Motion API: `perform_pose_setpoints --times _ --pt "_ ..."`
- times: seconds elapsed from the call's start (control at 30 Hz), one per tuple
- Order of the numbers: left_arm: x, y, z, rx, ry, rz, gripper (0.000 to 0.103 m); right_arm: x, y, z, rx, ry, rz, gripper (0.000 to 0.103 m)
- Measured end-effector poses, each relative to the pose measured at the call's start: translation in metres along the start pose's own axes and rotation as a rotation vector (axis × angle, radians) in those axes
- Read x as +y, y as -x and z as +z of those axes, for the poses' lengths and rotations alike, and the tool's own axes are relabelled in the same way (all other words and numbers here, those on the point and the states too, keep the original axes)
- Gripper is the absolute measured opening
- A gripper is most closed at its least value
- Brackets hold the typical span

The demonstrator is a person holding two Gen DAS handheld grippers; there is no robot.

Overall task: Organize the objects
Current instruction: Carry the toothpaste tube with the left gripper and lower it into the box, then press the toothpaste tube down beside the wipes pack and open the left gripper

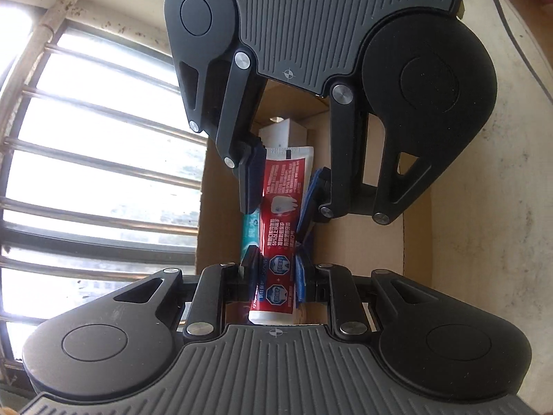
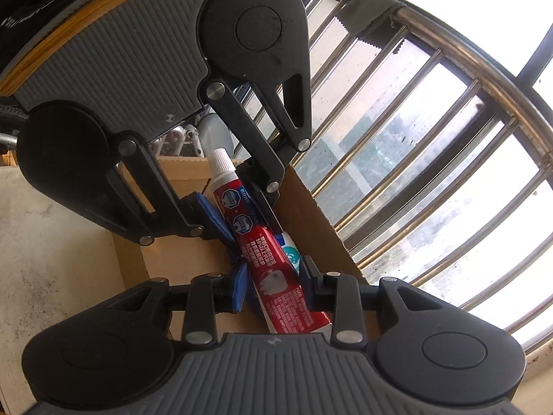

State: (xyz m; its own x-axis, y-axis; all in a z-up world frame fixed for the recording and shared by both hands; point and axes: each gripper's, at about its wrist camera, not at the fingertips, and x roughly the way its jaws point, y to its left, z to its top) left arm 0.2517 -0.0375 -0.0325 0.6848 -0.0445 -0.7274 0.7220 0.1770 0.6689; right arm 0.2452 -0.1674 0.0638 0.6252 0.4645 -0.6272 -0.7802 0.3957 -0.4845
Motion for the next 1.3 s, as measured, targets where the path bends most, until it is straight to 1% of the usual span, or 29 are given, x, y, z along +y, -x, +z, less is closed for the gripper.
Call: perform_pose_setpoints --times 0.07,0.1,0.17,0.23,0.3,0.37,0.43,0.47,0.53,0.57,0.6,0.67,0.7,0.8,0.83,0.87,0.97,1.1,1.2,1.3 --pt "0.003 -0.013 -0.002 0.010 0.001 -0.045 0.020 -0.005 -0.019 0.001 0.027 -0.006 0.044 0.034" --pt "0.006 -0.020 -0.004 0.015 0.018 -0.072 0.020 -0.005 -0.026 0.000 0.040 -0.008 0.060 0.033" --pt "0.010 -0.032 -0.008 0.019 0.039 -0.121 0.020 -0.009 -0.040 0.000 0.080 -0.055 0.101 0.033" --pt "0.014 -0.042 -0.012 0.024 0.082 -0.178 0.020 -0.013 -0.053 0.000 0.121 -0.098 0.147 0.033" --pt "0.013 -0.049 -0.017 0.030 0.096 -0.230 0.020 -0.016 -0.065 -0.001 0.160 -0.150 0.202 0.033" --pt "0.014 -0.059 -0.022 0.061 0.117 -0.281 0.020 -0.010 -0.070 -0.007 0.204 -0.195 0.248 0.032" --pt "0.010 -0.068 -0.025 0.090 0.098 -0.302 0.020 -0.009 -0.080 -0.010 0.215 -0.228 0.273 0.032" --pt "0.009 -0.075 -0.028 0.099 0.106 -0.323 0.020 -0.009 -0.085 -0.011 0.231 -0.239 0.288 0.032" --pt "0.009 -0.082 -0.031 0.102 0.125 -0.316 0.020 -0.010 -0.097 -0.014 0.281 -0.267 0.291 0.031" --pt "0.009 -0.084 -0.032 0.108 0.127 -0.330 0.020 -0.010 -0.096 -0.014 0.269 -0.275 0.276 0.031" --pt "0.009 -0.086 -0.033 0.111 0.128 -0.338 0.021 -0.011 -0.092 -0.014 0.234 -0.277 0.251 0.031" --pt "0.005 -0.092 -0.032 0.137 0.114 -0.333 0.021 -0.011 -0.090 -0.015 0.234 -0.298 0.272 0.031" --pt "0.003 -0.094 -0.032 0.148 0.101 -0.337 0.022 -0.009 -0.091 -0.017 0.248 -0.305 0.281 0.031" --pt "0.004 -0.092 -0.031 0.137 0.091 -0.320 0.023 -0.002 -0.087 -0.020 0.265 -0.301 0.246 0.031" --pt "0.003 -0.092 -0.031 0.163 0.084 -0.309 0.023 -0.001 -0.085 -0.021 0.260 -0.310 0.243 0.031" --pt "0.002 -0.093 -0.031 0.185 0.078 -0.314 0.023 0.000 -0.083 -0.022 0.259 -0.322 0.243 0.031" --pt "0.001 -0.089 -0.032 0.213 0.083 -0.309 0.025 0.007 -0.078 -0.024 0.268 -0.335 0.213 0.031" --pt "0.001 -0.078 -0.032 0.190 0.110 -0.300 0.026 0.016 -0.070 -0.025 0.255 -0.344 0.203 0.030" --pt "0.002 -0.074 -0.033 0.170 0.126 -0.309 0.026 0.020 -0.065 -0.023 0.236 -0.333 0.187 0.030" --pt "0.003 -0.071 -0.033 0.157 0.128 -0.315 0.026 0.029 -0.059 -0.023 0.236 -0.327 0.181 0.030"
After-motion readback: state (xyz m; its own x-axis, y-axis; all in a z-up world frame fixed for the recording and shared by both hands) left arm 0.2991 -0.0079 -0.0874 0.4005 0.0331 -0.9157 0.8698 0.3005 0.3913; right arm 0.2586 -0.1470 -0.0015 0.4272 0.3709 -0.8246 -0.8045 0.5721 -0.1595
